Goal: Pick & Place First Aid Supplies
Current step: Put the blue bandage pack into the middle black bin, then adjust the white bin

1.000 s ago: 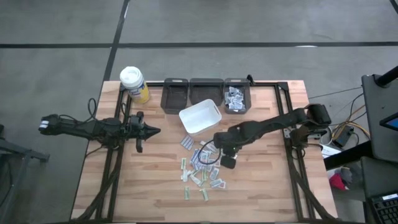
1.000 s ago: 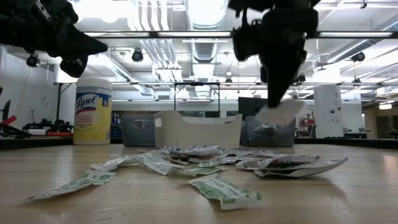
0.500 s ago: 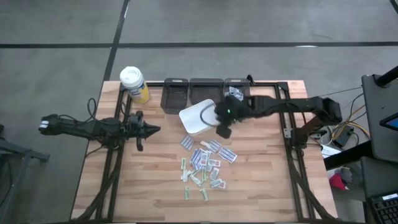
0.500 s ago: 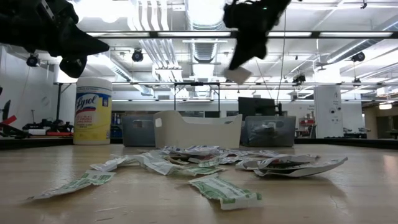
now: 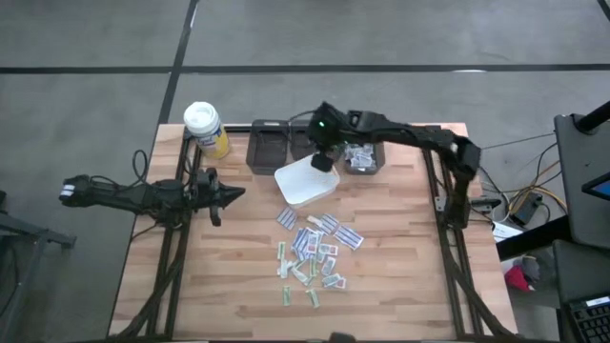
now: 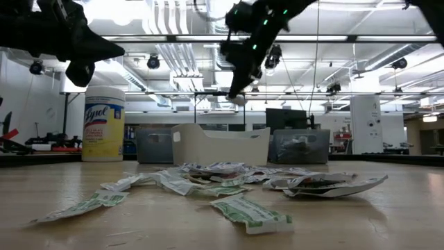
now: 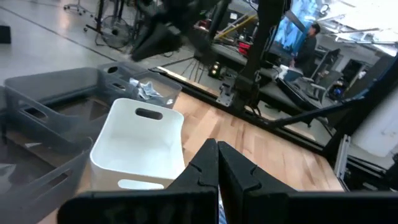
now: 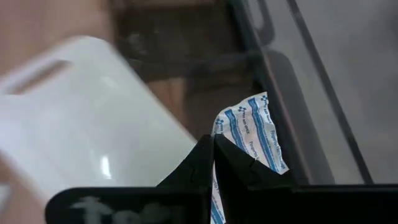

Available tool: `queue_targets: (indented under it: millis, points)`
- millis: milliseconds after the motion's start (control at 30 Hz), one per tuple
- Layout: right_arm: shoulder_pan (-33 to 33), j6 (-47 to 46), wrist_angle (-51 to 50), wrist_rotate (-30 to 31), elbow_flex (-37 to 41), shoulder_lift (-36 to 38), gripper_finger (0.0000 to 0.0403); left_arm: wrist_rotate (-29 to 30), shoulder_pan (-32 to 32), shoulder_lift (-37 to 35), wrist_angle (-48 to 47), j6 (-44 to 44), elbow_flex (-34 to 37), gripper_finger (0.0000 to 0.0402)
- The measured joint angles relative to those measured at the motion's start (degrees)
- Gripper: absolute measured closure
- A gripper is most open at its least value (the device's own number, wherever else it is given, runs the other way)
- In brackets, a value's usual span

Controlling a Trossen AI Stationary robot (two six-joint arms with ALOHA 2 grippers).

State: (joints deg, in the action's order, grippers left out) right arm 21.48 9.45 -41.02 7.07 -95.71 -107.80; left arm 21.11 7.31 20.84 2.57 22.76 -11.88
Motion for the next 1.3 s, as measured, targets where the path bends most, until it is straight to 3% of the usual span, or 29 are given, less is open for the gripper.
queue_targets:
  millis: [400,600,833,1200,1300]
  points:
    - [8.61,3.14,-14.09,-0.15,-22.21,-22.97,0.0394,4.65,0.0,0.0,0.0,2.13,0.0,0.0402]
    - [10.93,3.74,-25.29,-1.35,-33.64,-30.06,0.0394,6.12,0.0,0.0,0.0,3.42,0.0,0.0402]
    - [11.98,4.68,-27.65,-11.05,-37.99,-31.93,0.0379,7.53,-0.07,0.0,0.02,3.62,0.0,0.0402]
    - [11.36,4.54,-27.74,-11.7,-38.2,-30.49,0.0295,7.55,-0.07,0.0,-0.02,3.92,0.0,0.0402]
    - [10.97,4.2,-29.82,-14.67,-38.18,-29.99,0.0281,7.53,-0.07,0.0,0.0,3.92,0.0,0.0402]
